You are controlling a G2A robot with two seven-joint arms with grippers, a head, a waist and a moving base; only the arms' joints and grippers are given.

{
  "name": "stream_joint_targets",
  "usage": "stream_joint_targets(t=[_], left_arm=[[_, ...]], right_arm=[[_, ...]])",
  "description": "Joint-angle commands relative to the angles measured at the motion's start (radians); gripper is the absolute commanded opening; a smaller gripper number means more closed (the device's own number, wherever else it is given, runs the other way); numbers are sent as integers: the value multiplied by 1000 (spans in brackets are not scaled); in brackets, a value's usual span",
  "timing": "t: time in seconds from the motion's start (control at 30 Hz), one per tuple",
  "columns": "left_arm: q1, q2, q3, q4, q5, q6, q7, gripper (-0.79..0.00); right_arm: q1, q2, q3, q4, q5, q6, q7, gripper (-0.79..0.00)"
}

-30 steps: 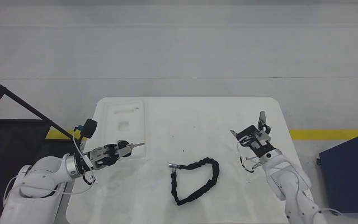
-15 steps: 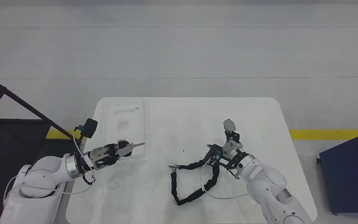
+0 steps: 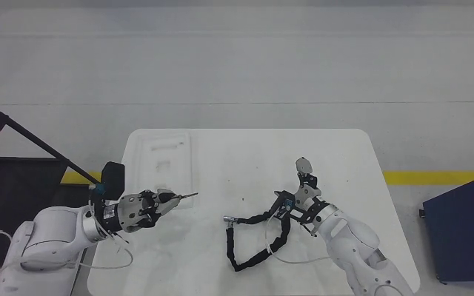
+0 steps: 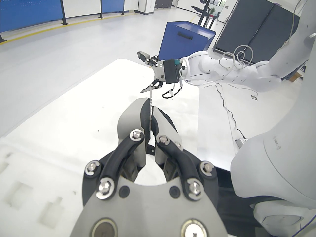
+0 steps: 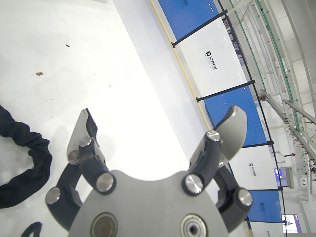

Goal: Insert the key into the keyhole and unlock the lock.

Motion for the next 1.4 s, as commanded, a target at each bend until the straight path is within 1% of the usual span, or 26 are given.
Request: stream_joint_targets(t=[0.0, 0.23, 0.33, 0.4, 0.5, 0.63, 0.7, 0.77, 0.87, 0.9, 1.37], left_arm=[[0, 0, 0, 1, -2, 0, -1, -785], [0, 0, 0, 1, -2, 0, -1, -785], [0, 0, 0, 1, -2, 0, -1, -785], [0, 0, 0, 1, -2, 0, -1, -785], [0, 0, 0, 1, -2, 0, -1, -785], [0, 0, 0, 1, -2, 0, -1, -785], [0, 0, 0, 1, -2, 0, -1, -785], [0, 0, 0, 1, -2, 0, -1, -785], [0, 0, 0, 1, -2, 0, -1, -785], [0, 0, 0, 1, -2, 0, -1, -785], [0, 0, 0, 1, -2, 0, -1, -785]], right_arm=[[0, 0, 0, 0, 0, 0, 0, 0], [1, 0, -2, -1, -5, 0, -3, 0], [34, 2, -23, -19, -68, -42, -17, 0], [73, 0, -63, -35, -122, -93, -34, 0], [158, -3, -147, -25, -237, -216, -33, 0], [282, -24, -278, 11, -274, -340, -53, 0], [333, -38, -339, 43, -272, -384, -69, 0], [374, -53, -387, 81, -229, -436, -82, 0], [422, -76, -442, 137, -166, -479, -78, 0], [430, -81, -449, 148, -141, -488, -79, 0], [430, -81, -449, 148, -141, -488, -79, 0]])
